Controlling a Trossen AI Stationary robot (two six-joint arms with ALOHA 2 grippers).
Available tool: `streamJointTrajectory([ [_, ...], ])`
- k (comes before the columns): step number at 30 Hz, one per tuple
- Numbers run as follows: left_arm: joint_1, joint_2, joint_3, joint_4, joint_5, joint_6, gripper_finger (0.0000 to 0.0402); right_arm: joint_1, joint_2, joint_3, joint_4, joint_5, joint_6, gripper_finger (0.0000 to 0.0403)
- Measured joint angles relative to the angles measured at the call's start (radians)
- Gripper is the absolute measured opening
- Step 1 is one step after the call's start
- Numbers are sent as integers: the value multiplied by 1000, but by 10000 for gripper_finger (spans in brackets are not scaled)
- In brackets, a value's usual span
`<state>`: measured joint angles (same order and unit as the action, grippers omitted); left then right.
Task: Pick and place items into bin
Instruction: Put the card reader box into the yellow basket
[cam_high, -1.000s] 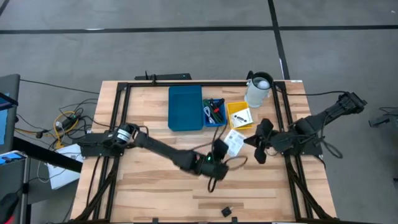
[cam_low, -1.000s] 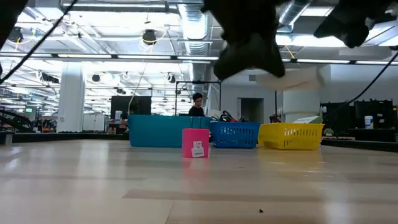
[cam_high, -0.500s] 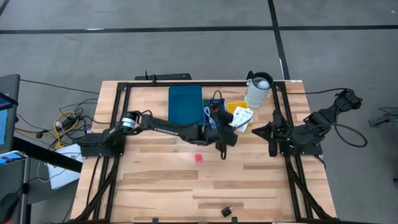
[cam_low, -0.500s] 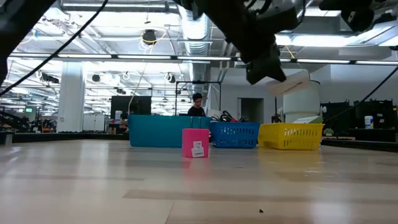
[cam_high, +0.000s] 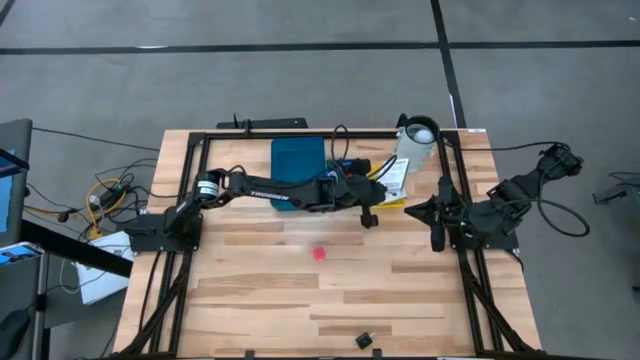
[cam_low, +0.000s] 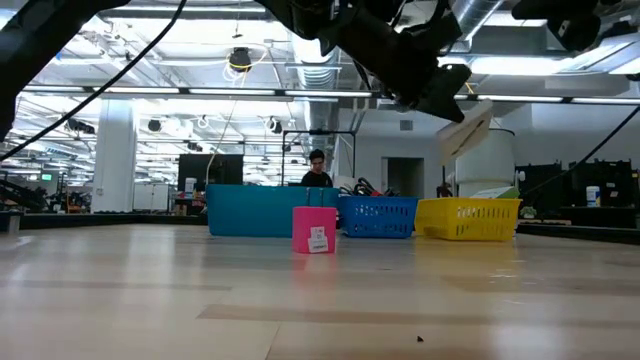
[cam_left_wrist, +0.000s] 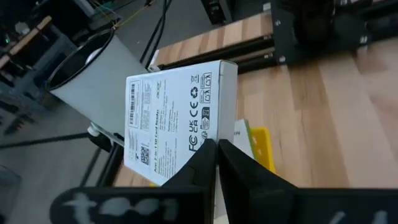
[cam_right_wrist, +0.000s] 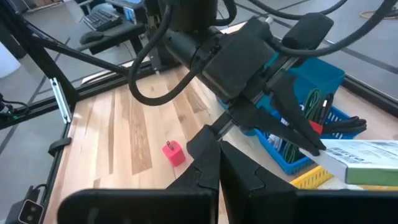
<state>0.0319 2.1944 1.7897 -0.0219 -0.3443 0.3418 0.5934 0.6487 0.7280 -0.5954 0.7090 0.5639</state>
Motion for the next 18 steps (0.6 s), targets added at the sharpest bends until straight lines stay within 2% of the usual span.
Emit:
streamJointTrajectory([
  [18,-9,0,0,4,-36,-373,0,0,0,0,1,1,-15,0],
])
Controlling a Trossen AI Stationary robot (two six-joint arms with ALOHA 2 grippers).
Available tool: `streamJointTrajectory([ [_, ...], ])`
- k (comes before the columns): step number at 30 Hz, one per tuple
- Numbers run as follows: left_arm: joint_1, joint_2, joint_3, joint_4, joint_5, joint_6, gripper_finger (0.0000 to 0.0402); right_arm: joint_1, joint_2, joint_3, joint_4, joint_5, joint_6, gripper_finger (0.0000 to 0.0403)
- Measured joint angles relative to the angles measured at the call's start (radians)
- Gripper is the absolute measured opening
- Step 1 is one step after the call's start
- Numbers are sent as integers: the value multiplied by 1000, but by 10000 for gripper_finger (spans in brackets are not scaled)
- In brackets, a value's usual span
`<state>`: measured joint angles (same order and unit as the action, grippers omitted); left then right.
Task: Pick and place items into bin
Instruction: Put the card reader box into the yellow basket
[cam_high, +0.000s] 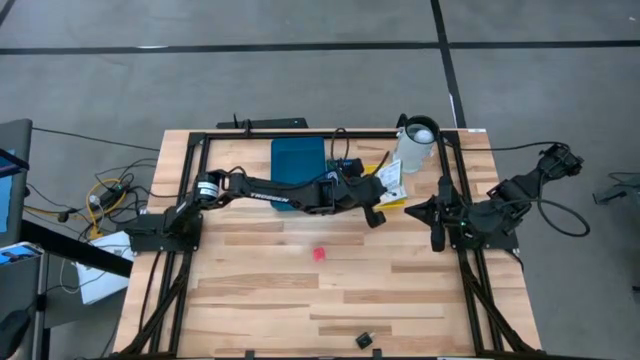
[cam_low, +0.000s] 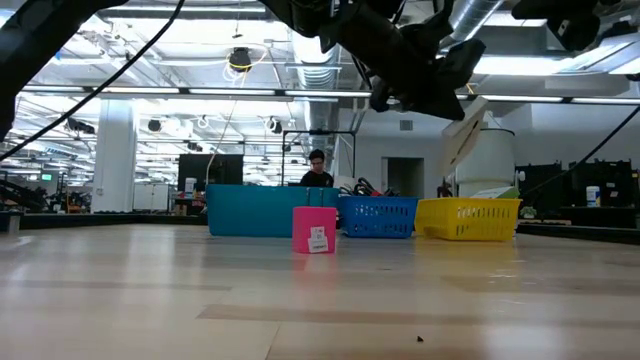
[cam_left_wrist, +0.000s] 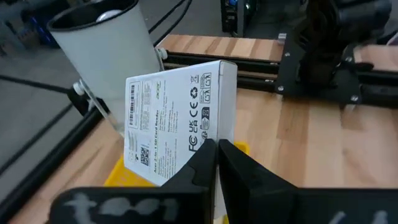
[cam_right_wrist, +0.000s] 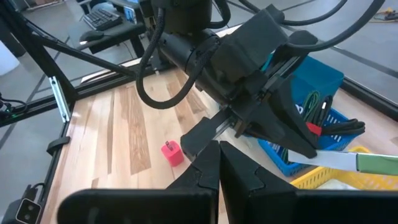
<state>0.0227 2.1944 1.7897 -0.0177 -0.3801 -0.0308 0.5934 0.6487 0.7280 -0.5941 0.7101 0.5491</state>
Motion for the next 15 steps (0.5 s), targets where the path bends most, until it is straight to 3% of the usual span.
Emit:
streamJointTrajectory([
  [7,-1,0,0,-25,7,-97,0,0,3,0,3,2,17,0],
  [15,-5,-1,-6,-38,24,-107,0,0,22,0,3,3,27,0],
])
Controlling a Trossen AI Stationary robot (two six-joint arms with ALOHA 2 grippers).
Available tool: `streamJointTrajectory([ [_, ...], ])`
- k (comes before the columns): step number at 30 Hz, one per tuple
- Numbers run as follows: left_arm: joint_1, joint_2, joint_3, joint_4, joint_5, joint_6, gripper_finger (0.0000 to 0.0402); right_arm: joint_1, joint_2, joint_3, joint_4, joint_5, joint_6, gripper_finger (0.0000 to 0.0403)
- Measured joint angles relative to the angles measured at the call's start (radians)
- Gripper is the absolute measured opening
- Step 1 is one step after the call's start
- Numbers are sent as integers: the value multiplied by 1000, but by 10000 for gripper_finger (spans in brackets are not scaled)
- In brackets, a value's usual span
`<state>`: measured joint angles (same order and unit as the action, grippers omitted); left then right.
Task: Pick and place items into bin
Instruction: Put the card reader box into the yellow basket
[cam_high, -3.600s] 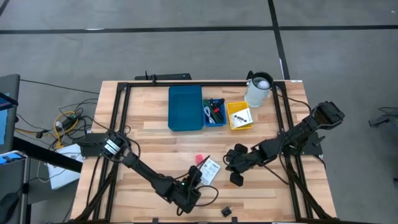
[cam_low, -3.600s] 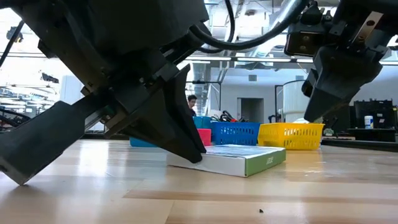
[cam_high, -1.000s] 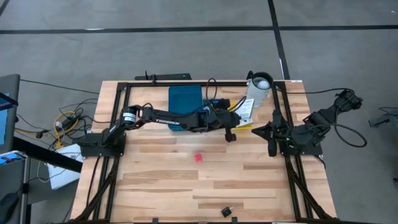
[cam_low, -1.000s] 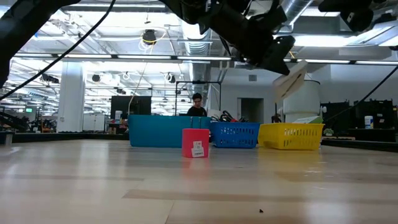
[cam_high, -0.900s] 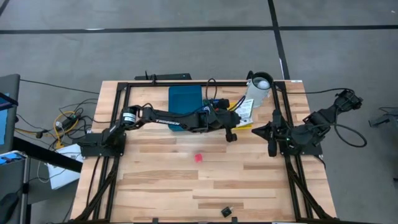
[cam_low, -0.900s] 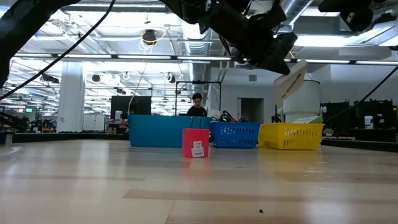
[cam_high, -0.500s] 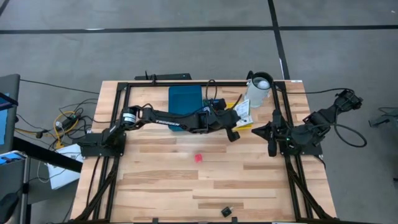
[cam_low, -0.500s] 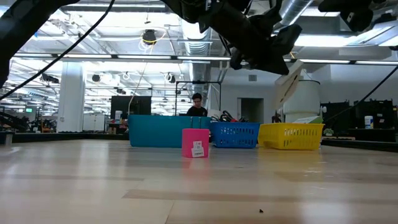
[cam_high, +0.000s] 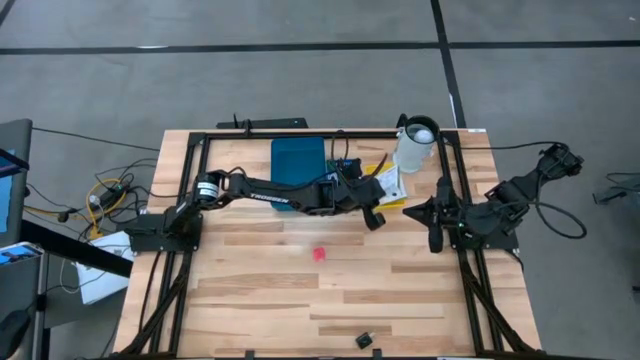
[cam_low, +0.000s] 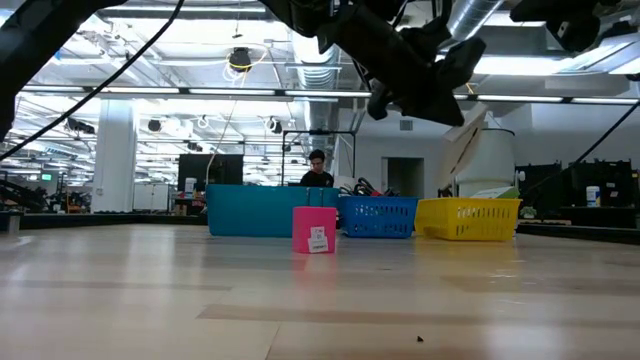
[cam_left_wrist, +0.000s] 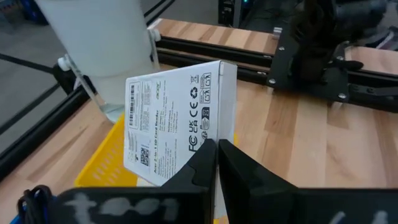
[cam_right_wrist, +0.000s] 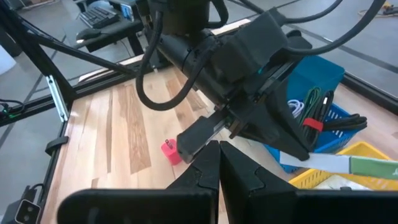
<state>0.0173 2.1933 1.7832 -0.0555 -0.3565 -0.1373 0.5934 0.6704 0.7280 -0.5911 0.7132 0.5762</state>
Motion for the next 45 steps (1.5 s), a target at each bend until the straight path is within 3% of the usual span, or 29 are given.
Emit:
streamJointTrajectory([
  [45,31,0,-1,37,41,46,7,0,4,0,0,3,19,0],
])
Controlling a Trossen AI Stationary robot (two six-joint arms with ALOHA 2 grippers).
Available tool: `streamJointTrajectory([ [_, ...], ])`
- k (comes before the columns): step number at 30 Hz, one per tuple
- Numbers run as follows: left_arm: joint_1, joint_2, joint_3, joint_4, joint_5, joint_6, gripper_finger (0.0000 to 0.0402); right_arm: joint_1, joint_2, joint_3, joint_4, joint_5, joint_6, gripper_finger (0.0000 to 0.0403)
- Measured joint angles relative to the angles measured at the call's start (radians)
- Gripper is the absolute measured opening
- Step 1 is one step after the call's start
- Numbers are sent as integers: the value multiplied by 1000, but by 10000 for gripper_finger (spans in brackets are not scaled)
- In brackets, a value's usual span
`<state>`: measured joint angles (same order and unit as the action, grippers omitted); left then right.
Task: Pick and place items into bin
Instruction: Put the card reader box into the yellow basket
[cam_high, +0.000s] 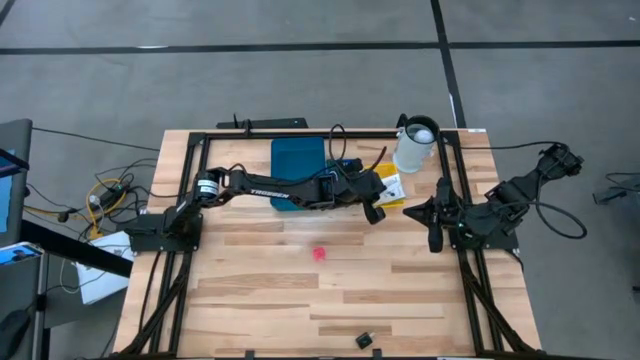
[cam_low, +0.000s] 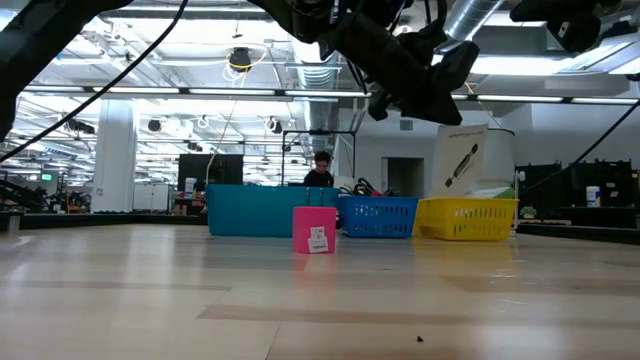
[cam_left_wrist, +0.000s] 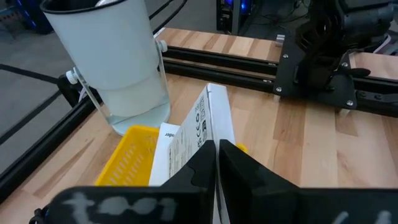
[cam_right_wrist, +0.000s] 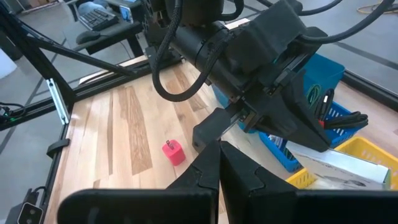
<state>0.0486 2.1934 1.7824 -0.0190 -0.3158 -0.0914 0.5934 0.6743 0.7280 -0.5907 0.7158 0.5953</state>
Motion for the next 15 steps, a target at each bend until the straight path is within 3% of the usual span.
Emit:
streamJointTrajectory([
  [15,0,0,0,18,16,-1,13,0,0,0,0,0,0,0],
])
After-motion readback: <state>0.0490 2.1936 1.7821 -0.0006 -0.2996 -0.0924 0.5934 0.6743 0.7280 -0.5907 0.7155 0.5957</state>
